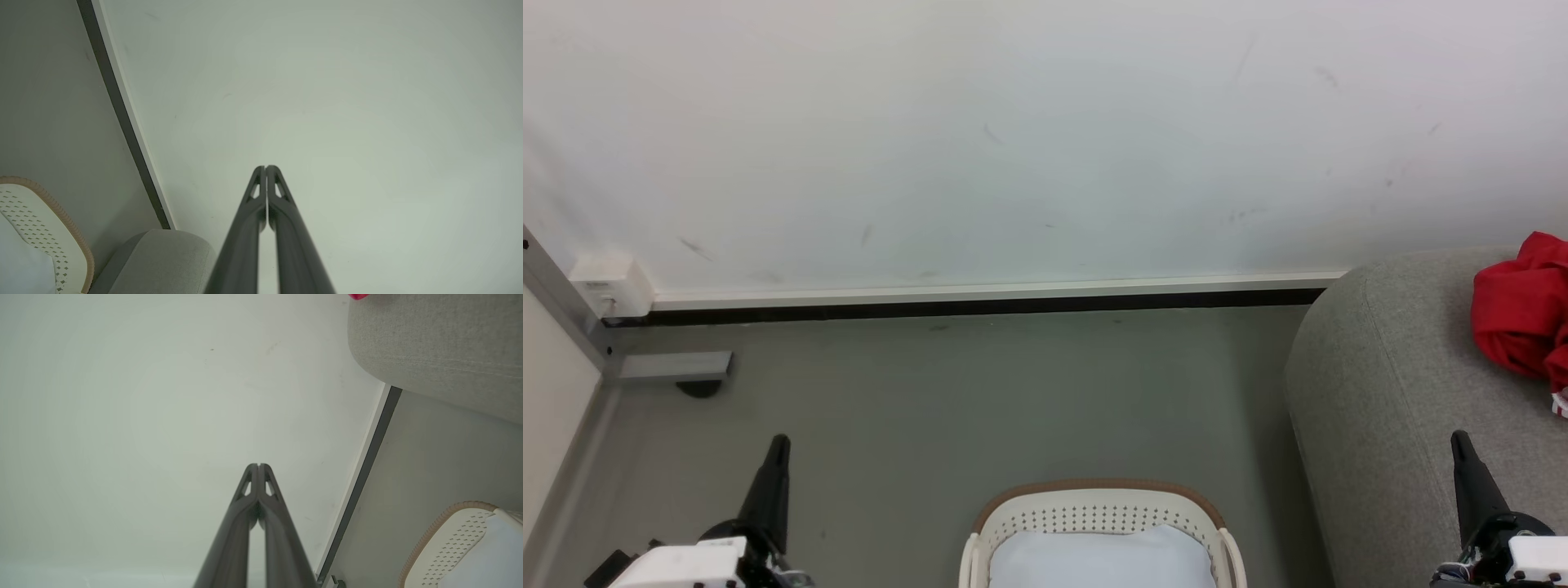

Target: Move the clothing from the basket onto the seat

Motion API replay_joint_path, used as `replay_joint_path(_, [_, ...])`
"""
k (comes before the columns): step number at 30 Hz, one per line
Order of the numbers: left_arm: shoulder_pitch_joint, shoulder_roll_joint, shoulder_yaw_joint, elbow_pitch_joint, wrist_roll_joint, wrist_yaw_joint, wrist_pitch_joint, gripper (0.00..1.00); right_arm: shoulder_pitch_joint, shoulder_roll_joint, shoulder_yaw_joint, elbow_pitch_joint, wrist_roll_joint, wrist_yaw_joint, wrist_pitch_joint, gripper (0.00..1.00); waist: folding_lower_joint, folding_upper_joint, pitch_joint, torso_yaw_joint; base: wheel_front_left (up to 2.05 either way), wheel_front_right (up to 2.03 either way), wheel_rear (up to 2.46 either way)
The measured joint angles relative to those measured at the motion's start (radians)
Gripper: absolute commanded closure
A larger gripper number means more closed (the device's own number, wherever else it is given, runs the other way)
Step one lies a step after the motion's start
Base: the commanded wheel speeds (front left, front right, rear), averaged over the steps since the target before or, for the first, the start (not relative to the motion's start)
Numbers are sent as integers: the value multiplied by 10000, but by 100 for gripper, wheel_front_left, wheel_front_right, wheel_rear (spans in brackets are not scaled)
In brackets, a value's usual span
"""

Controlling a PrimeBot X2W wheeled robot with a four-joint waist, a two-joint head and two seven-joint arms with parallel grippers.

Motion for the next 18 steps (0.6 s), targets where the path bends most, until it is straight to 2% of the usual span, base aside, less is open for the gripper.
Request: replay_joint_path(18, [0, 0, 0, 0, 0, 0, 0, 100, -1, 2, -8, 0, 0, 0, 2, 100, 0, 0, 0, 0, 0, 0, 0])
